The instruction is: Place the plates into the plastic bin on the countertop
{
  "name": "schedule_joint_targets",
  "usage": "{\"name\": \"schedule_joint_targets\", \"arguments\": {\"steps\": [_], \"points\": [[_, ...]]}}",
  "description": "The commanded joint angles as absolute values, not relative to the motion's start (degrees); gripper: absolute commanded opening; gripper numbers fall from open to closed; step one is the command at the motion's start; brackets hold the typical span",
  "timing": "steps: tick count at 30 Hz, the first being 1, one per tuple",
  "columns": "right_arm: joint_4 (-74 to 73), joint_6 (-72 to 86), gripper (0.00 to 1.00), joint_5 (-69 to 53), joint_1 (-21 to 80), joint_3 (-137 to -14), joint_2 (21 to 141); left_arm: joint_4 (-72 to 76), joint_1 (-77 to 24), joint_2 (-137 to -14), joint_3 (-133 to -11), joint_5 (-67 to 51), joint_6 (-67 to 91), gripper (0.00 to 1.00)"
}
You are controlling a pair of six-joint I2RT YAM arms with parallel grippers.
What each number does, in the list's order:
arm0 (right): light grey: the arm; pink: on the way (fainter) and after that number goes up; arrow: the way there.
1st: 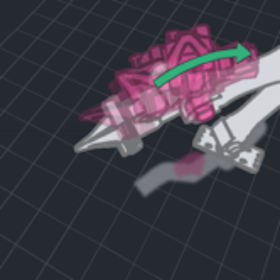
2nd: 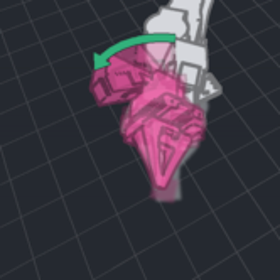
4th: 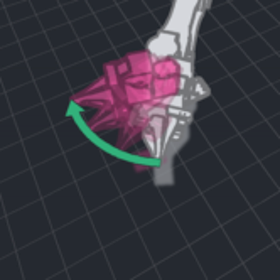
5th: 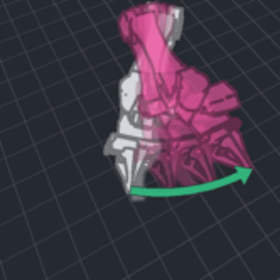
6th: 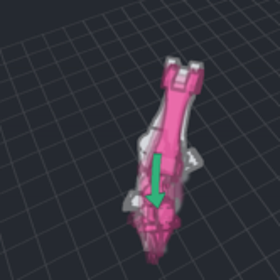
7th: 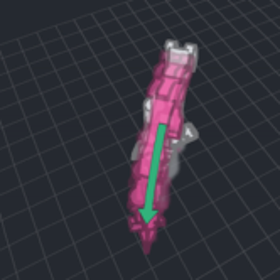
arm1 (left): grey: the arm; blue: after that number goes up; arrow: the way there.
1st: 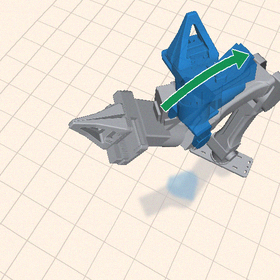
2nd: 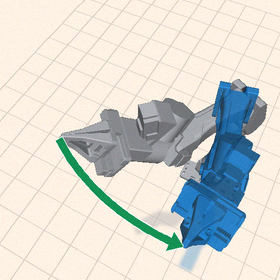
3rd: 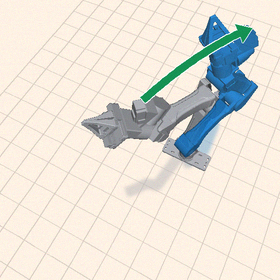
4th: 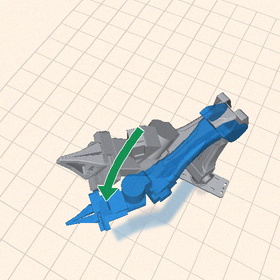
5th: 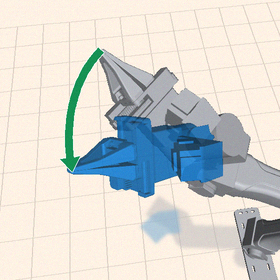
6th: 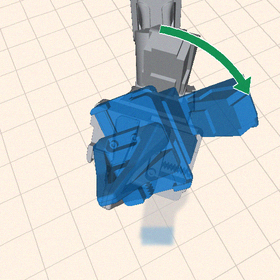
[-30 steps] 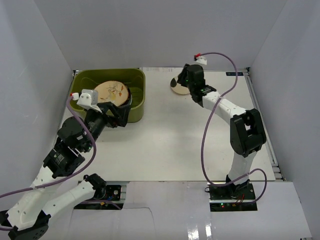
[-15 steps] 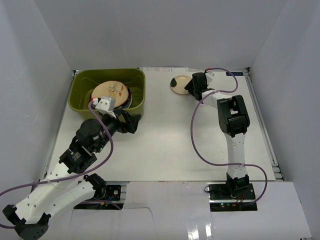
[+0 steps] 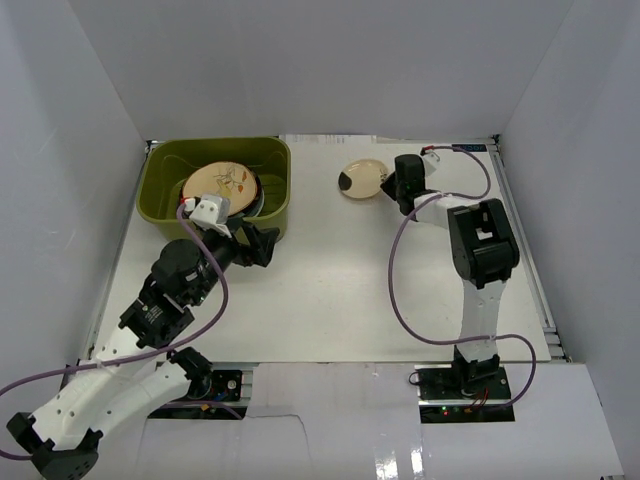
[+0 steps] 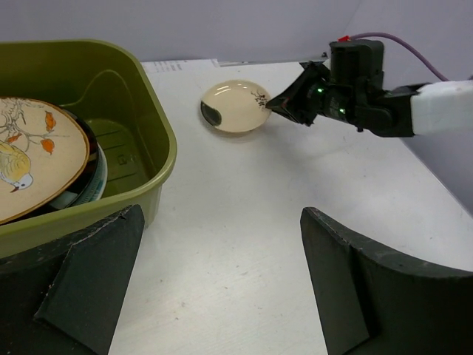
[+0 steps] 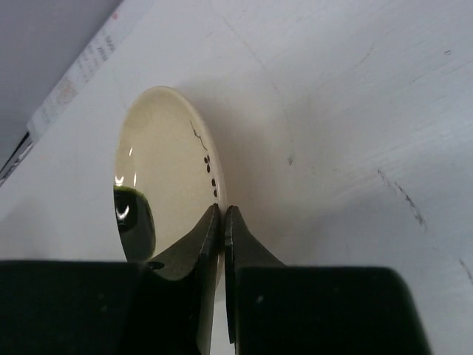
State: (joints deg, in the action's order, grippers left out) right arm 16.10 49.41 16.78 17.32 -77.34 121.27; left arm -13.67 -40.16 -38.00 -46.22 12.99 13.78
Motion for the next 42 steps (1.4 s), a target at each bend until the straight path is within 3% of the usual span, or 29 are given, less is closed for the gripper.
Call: {"name": "schedule_joint_targets", "arguments": {"steps": [1,5,10,20,29,30,33,34,37,42], "points": [[28.2,46.0,0.08,16.9,18.4,-73.6,109.0,-11.6,-38.4,-35.2,-46.1,12.6,14.2,0.98],[27.8,38.3,0.08,17.3,23.9,-75.7,101.0,-10.2,-36.7,-32.3,-46.1,11.9,15.9,0.98],[23.2,31.7,0.08,17.8,34.4,-86.6,103.7,-8.9,-35.3,-27.8,-45.4,14.7,17.0,0.98],[6.9,28.2,0.08,15.4,48.2,-126.6,130.3,-8.3,-32.3,-22.4,-42.4,22.2,15.9,0.98],[4.9,28.5,0.10,15.6,51.1,-126.9,134.5,-8.8,-31.3,-23.6,-42.9,21.7,16.3,0.98],[4.8,28.4,0.13,15.6,51.2,-126.8,134.5,-8.8,-31.1,-23.7,-43.0,21.7,16.4,0.98],[4.3,27.8,0.54,16.3,51.8,-126.7,134.4,-9.2,-31.1,-24.4,-43.7,21.8,16.6,0.98],[4.2,27.4,0.74,16.4,51.9,-126.5,133.9,-9.8,-31.2,-24.7,-44.0,22.2,16.7,0.98],[3.5,26.5,0.98,17.5,52.1,-125.6,131.8,-11.3,-31.1,-25.4,-45.9,22.7,17.4,0.98],[4.2,23.7,0.90,19.2,52.1,-117.5,121.7,-14.1,-31.1,-26.7,-50.0,23.5,18.5,0.98]]}}
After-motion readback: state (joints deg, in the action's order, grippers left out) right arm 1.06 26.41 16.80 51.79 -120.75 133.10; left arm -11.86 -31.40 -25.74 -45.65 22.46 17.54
